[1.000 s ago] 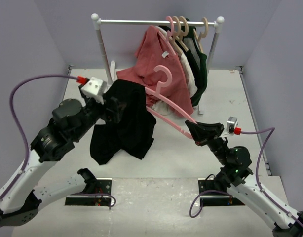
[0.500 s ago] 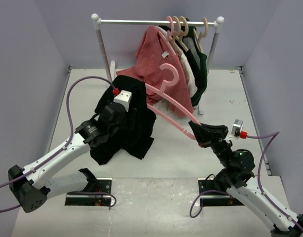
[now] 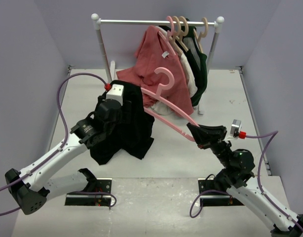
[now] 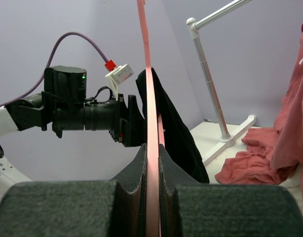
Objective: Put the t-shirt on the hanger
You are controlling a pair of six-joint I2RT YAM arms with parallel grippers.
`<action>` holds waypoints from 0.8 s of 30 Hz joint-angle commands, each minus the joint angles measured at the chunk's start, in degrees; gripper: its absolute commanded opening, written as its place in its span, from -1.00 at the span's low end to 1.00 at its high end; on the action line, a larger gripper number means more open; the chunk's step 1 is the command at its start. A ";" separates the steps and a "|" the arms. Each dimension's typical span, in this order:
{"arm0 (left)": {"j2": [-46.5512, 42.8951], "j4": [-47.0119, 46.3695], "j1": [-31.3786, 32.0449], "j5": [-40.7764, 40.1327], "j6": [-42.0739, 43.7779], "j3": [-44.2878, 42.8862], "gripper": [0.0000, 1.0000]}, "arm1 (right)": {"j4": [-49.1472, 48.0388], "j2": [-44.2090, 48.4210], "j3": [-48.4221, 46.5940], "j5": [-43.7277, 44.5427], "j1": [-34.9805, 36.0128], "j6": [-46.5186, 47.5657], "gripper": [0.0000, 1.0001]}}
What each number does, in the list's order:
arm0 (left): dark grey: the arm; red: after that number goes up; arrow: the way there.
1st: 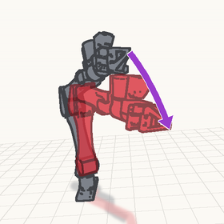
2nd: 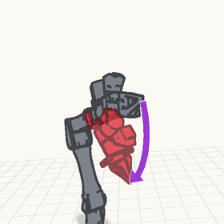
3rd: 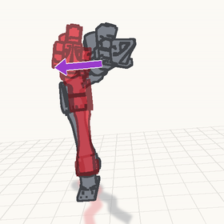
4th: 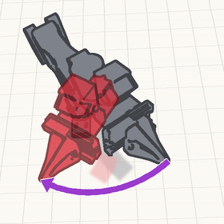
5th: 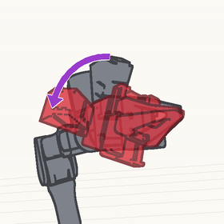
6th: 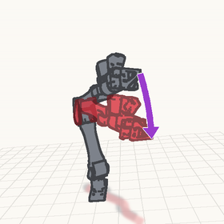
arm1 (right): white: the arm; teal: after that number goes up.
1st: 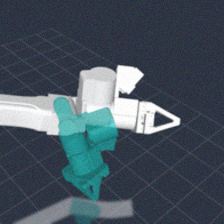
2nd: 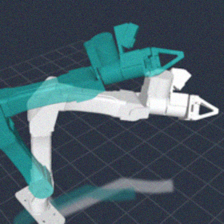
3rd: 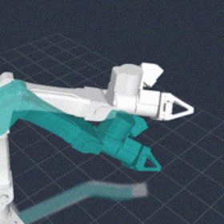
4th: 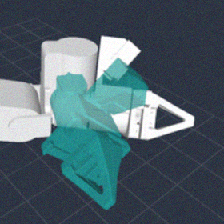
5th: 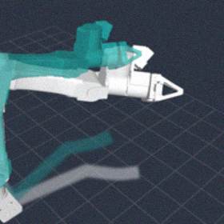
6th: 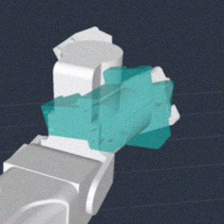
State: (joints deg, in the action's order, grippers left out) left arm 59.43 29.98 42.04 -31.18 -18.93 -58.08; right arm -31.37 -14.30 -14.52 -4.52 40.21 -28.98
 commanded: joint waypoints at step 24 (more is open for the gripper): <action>-4.80 -5.17 -0.29 13.34 26.27 -11.07 0.96 | -6.84 -1.78 -1.43 -7.70 0.07 -1.34 -1.00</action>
State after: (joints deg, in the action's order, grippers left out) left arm 54.63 29.71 42.00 -22.66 -3.32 -70.11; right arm -31.84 -15.55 -14.52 -9.95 40.21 -29.15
